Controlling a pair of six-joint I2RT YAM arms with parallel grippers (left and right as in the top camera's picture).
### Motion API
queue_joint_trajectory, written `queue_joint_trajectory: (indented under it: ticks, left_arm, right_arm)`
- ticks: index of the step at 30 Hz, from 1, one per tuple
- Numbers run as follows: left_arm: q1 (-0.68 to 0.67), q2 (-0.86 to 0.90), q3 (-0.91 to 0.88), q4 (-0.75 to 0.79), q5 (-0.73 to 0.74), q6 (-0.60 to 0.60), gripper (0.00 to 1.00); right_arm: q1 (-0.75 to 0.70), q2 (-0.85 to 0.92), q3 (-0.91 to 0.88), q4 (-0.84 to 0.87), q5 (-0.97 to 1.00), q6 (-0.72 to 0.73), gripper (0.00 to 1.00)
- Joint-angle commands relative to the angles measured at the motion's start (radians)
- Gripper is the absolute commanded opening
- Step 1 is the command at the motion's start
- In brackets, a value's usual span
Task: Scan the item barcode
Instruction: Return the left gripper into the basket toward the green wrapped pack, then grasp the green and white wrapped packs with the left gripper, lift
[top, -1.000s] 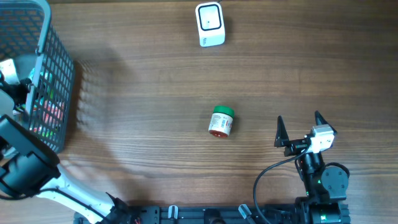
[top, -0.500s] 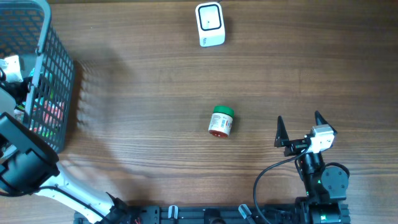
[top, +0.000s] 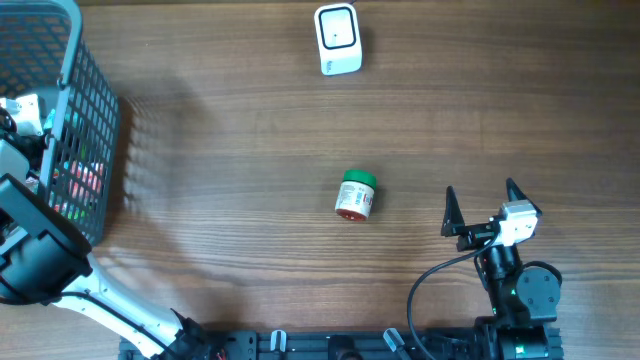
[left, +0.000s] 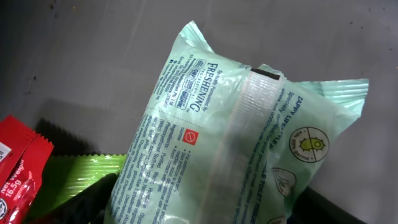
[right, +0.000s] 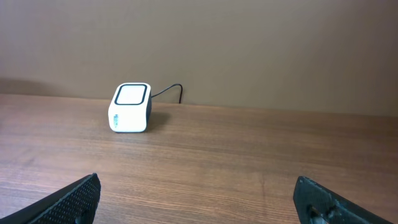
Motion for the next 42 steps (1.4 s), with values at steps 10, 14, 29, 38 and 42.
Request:
queue_joint_trajectory:
  ticks: [10,14,29,38,42]
  left_arm:
    - [-0.005,-0.169,0.002,-0.090,-0.053,-0.055,0.70]
    - [-0.004,-0.204,0.002,-0.215,-0.093,-0.056,0.69]
    - [0.071,-0.205,0.000,-0.463,-0.232,-0.214,0.67]
    - [0.092,-0.205,0.000,-0.450,-0.232,-0.217,0.95]
    - [0.092,-0.205,0.000,-0.436,-0.237,-0.209,1.00]
  right_arm:
    - [-0.004,0.000,-0.001,0.005,-0.014,-0.012,1.00]
    - [-0.004,0.000,-0.001,0.005,-0.014,-0.012,1.00]
    - [-0.004,0.000,-0.001,0.005,-0.014,-0.012,1.00]
    - [-0.004,0.000,-0.001,0.005,-0.014,-0.012,1.00]
    - [-0.004,0.000,-0.001,0.005,-0.014,-0.012,1.00]
